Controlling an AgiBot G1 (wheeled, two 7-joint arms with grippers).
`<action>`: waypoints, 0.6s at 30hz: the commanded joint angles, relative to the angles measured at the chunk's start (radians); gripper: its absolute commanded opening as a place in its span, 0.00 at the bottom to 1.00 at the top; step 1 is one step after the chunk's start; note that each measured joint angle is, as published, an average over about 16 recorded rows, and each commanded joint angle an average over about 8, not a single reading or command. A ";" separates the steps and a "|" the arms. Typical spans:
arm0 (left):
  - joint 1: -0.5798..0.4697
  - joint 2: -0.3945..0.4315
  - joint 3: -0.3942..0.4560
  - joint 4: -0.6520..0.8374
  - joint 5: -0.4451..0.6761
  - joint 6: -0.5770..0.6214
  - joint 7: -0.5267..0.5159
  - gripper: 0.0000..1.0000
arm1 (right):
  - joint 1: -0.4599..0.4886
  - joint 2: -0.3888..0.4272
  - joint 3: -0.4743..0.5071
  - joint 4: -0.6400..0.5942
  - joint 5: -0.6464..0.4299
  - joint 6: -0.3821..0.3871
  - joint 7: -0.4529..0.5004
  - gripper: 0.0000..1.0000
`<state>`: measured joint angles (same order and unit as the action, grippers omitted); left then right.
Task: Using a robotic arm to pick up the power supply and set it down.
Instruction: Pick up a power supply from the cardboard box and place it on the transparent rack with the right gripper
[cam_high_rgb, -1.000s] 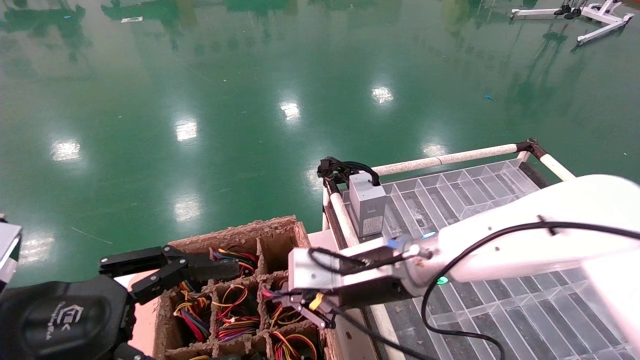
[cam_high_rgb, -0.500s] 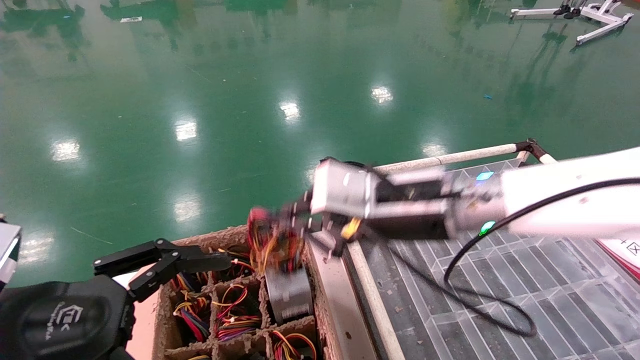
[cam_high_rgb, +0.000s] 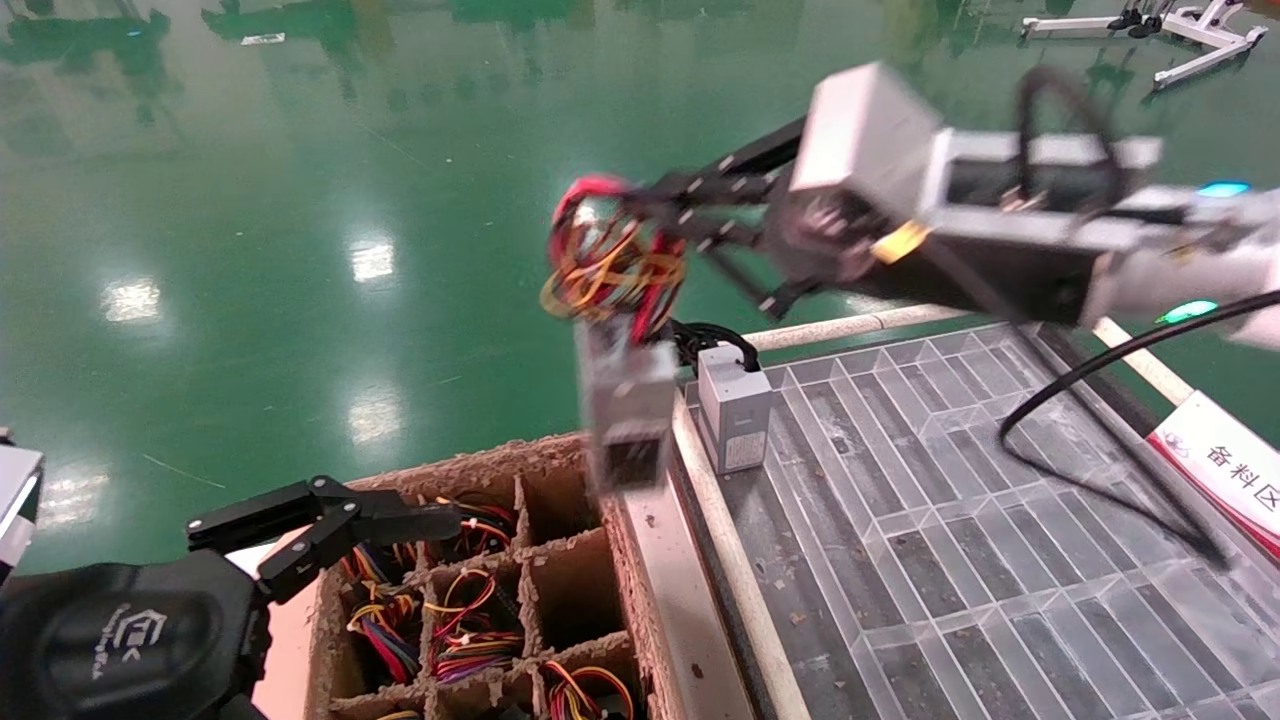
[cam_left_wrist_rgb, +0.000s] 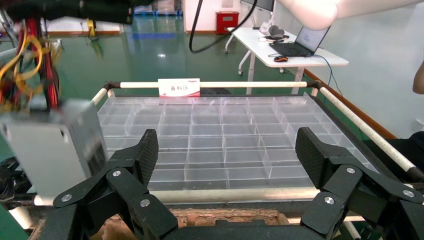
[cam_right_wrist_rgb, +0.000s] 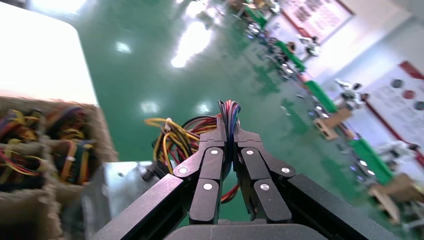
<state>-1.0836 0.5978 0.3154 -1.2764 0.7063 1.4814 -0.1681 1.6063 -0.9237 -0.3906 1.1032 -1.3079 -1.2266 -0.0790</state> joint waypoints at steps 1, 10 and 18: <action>0.000 0.000 0.000 0.000 0.000 0.000 0.000 1.00 | 0.010 0.021 0.017 -0.006 0.011 -0.001 -0.013 0.00; 0.000 0.000 0.000 0.000 0.000 0.000 0.000 1.00 | 0.060 0.103 0.019 -0.109 -0.034 -0.039 -0.050 0.00; 0.000 0.000 0.001 0.000 0.000 0.000 0.000 1.00 | 0.038 0.130 0.005 -0.219 -0.061 -0.062 -0.110 0.00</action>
<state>-1.0837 0.5975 0.3160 -1.2764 0.7059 1.4812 -0.1678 1.6478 -0.8030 -0.3891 0.8857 -1.3701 -1.2905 -0.1853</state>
